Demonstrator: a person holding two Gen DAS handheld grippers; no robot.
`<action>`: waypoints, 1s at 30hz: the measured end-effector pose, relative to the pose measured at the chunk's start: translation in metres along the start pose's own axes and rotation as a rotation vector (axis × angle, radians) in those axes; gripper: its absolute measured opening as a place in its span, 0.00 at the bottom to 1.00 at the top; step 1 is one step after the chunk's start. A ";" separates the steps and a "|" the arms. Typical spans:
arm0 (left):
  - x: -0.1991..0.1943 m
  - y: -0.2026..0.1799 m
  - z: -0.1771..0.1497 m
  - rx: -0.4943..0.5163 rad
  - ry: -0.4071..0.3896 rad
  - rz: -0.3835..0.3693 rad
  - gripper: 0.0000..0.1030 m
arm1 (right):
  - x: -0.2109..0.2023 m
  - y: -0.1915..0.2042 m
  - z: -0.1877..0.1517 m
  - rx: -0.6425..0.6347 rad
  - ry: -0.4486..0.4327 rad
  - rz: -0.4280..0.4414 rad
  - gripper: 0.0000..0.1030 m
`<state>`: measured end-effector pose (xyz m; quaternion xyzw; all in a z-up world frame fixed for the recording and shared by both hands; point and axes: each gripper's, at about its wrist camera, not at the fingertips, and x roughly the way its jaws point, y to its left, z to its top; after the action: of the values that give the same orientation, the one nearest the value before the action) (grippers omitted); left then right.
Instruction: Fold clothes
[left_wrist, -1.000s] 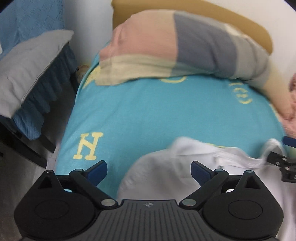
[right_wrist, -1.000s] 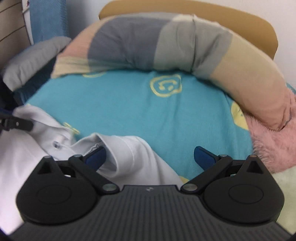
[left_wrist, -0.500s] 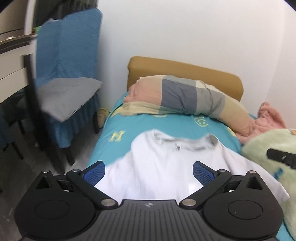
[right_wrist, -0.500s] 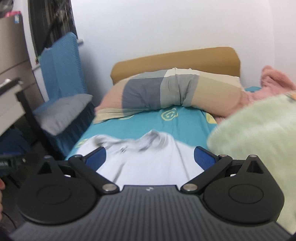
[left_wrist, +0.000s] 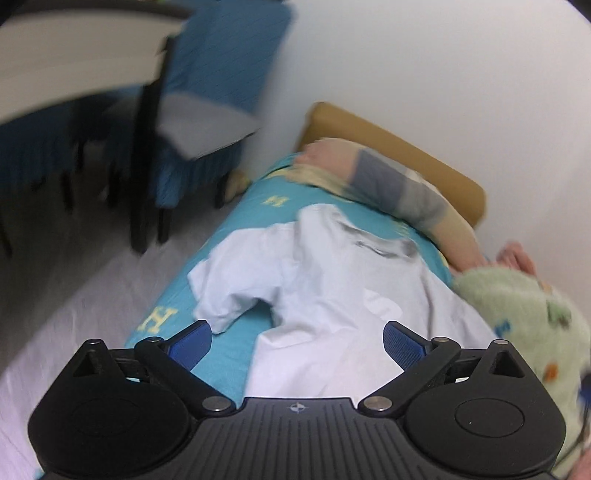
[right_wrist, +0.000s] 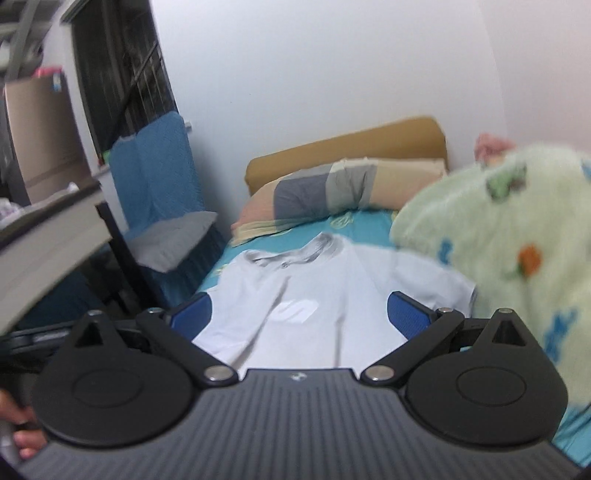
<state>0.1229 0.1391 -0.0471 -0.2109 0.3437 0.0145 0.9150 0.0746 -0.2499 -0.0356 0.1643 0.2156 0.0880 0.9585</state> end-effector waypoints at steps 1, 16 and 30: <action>0.008 0.011 0.002 -0.046 0.008 0.006 0.96 | 0.002 -0.003 -0.006 0.017 0.010 0.005 1.00; 0.161 0.127 0.020 -0.531 -0.001 0.017 0.80 | 0.086 -0.041 -0.042 0.134 0.119 -0.046 1.00; 0.237 0.047 0.118 0.155 -0.004 0.289 0.06 | 0.135 -0.051 -0.036 0.102 0.124 -0.114 1.00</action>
<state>0.3695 0.2004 -0.1351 -0.0878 0.3688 0.1197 0.9176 0.1846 -0.2552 -0.1363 0.1945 0.2878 0.0321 0.9372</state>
